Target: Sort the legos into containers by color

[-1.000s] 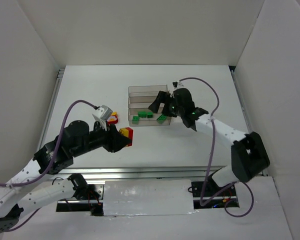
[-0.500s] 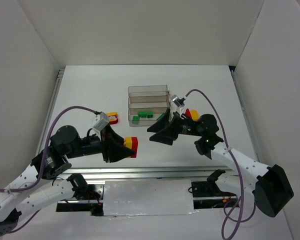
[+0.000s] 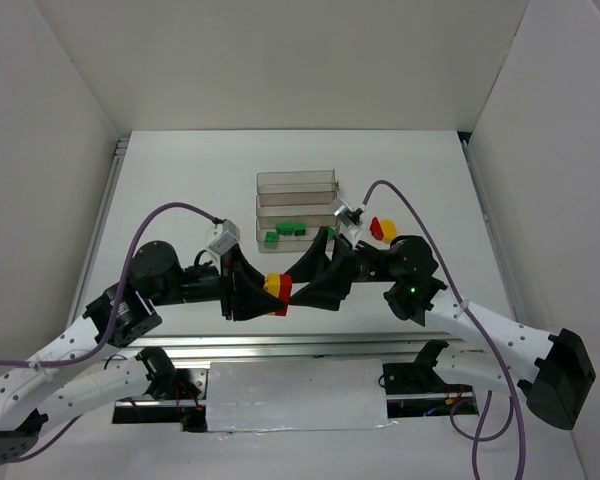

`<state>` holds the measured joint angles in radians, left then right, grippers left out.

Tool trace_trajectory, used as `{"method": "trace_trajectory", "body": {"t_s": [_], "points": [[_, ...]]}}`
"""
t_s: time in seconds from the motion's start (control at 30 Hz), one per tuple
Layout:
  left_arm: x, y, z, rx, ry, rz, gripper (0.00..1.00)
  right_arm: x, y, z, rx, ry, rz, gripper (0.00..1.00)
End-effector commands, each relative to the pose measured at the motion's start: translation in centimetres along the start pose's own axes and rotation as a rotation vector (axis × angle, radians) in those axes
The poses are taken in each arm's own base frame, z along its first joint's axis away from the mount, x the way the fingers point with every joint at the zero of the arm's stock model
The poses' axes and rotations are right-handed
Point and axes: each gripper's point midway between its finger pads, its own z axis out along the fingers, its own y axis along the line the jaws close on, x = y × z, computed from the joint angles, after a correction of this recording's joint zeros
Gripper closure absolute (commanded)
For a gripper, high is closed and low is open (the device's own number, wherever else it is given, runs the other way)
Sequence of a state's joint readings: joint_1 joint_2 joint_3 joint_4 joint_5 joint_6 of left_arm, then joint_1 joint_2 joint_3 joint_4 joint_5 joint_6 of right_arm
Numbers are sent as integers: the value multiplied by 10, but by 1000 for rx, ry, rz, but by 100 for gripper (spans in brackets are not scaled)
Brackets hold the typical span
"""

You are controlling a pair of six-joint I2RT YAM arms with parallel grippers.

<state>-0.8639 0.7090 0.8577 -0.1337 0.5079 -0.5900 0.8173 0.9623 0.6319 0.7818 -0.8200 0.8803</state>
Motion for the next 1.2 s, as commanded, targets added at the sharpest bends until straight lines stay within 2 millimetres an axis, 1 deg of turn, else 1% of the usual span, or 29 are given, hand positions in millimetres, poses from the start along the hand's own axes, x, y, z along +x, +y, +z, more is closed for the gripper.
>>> {"method": "trace_trajectory", "body": {"t_s": [0.0,0.03,0.1,0.17,0.23,0.27,0.3,0.33,0.43,0.47,0.5,0.53,0.57,0.6,0.63,0.67,0.7,0.73,0.77,0.83,0.9,0.93,0.97,1.0,1.03,1.07,1.1,1.13,1.17], "points": [[-16,-14,2,68,-54,27,100,-14,5,13,-5,-16,-50,27],[-17,-15,3,74,-55,28,100,-13,3,14,-2,-12,-56,34],[-17,-14,3,73,-56,28,100,-13,3,17,-2,-11,-56,44],[-18,-14,3,73,-56,29,100,-12,1,19,5,-9,-62,46],[-17,-15,3,75,-53,27,100,-10,-6,21,27,-3,-64,48],[-17,-14,4,74,-52,26,100,-8,-8,21,31,2,-68,59],[-17,-14,3,73,-53,26,100,-8,-10,22,34,7,-74,78],[-17,-14,3,67,-49,25,100,-5,-16,21,64,12,-79,100],[-19,-15,-1,54,-52,34,100,0,-24,15,88,28,-137,100],[-19,-16,-2,53,-51,44,100,8,-24,11,67,60,-146,100],[-21,-17,-5,50,-59,52,100,10,-25,8,59,74,-158,100],[-22,-18,-7,44,-58,55,100,8,-31,2,67,80,-175,100],[-23,-18,-8,40,-58,66,100,19,-28,-3,23,127,-175,100],[-24,-17,-9,29,-60,71,100,18,-29,-7,8,135,-187,100],[-24,-18,-11,21,-53,70,100,17,-38,-15,28,133,-173,100],[-24,-18,-12,20,-51,78,100,23,-36,-20,-7,168,-165,100],[-25,-20,-14,23,-51,82,100,21,-33,-24,-25,163,-171,100],[-25,-20,-14,22,-51,85,100,19,-41,-30,-7,161,-168,100],[-25,-21,-15,22,-53,88,100,22,-43,-34,-10,176,-163,100],[-26,-21,-17,16,-53,93,100,20,-57,-41,38,181,-154,100],[-29,-18,-17,-4,-58,94,100,22,-67,-46,71,188,-139,100],[-27,-14,-17,-28,-50,89,100,14,-79,-50,127,165,-135,100],[-28,-9,-17,-56,-52,86,100,7,-108,-55,283,121,-106,100],[-31,-6,-18,-82,-58,83,100,0,-130,-61,406,87,-96,100],[-29,10,-20,-176,-56,59,100,-19,-154,-65,552,38,-92,100],[-28,23,-21,-243,-51,42,100,-18,-183,-82,743,14,-1,100],[-31,32,-23,-305,-55,29,100,-55,-216,-106,1000,-137,-14,100],[-34,52,-29,-425,-79,2,100,-51,-244,-125,1141,-150,31,100],[-26,66,-32,-507,-43,-30,100,-50,-258,-139,1252,-175,71,100]]}}
